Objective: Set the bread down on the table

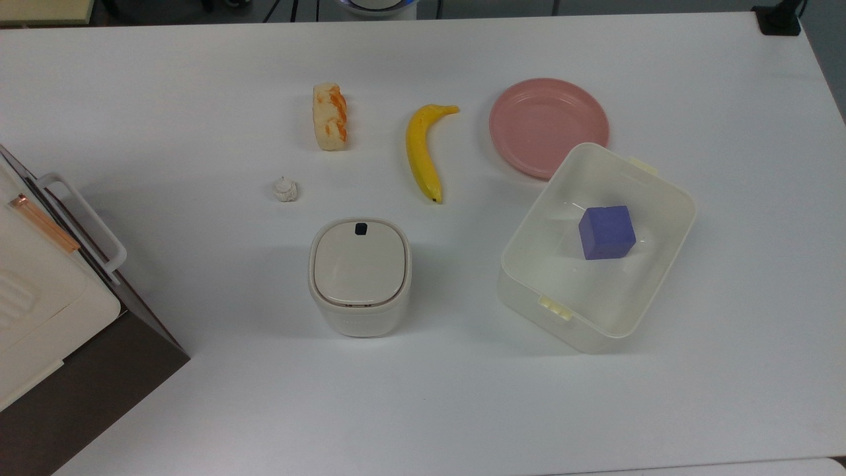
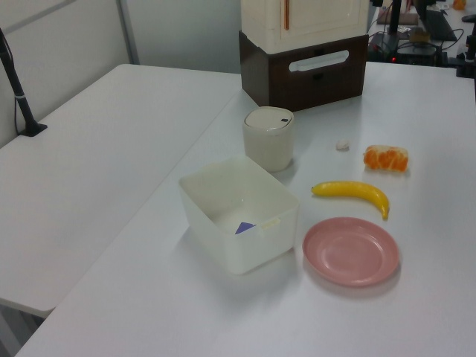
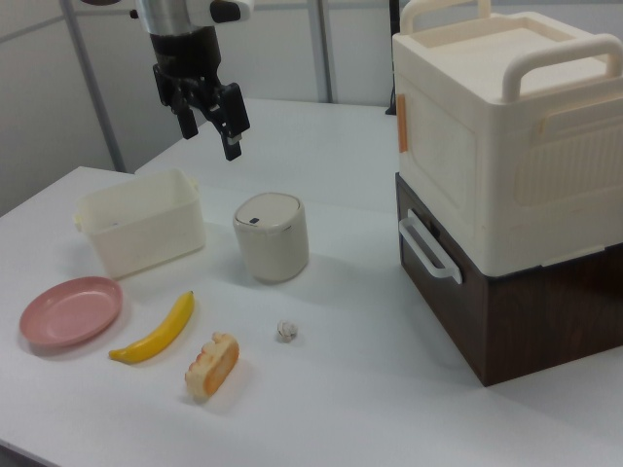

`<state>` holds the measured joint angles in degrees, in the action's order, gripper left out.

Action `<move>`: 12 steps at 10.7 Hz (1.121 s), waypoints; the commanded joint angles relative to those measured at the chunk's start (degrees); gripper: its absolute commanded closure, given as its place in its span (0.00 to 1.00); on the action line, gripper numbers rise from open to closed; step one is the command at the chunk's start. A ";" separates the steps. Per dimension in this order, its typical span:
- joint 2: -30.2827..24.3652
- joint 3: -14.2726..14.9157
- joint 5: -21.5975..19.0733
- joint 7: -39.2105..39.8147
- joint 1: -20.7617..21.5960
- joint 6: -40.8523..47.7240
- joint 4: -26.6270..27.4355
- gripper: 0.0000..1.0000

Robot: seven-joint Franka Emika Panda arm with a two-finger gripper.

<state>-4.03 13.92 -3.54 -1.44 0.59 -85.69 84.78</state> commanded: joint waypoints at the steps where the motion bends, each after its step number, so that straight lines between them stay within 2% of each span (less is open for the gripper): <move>1: -0.81 1.29 0.11 1.08 1.96 0.87 1.18 0.00; 4: -0.72 1.20 0.11 1.43 2.13 0.17 1.27 0.00; 8: -0.63 0.67 0.64 1.00 2.48 -6.58 6.71 0.00; 12: -0.72 0.67 0.55 0.91 2.48 -6.16 6.54 0.00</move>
<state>-3.43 13.92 -3.54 -1.12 1.88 -90.73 89.92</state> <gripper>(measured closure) 0.000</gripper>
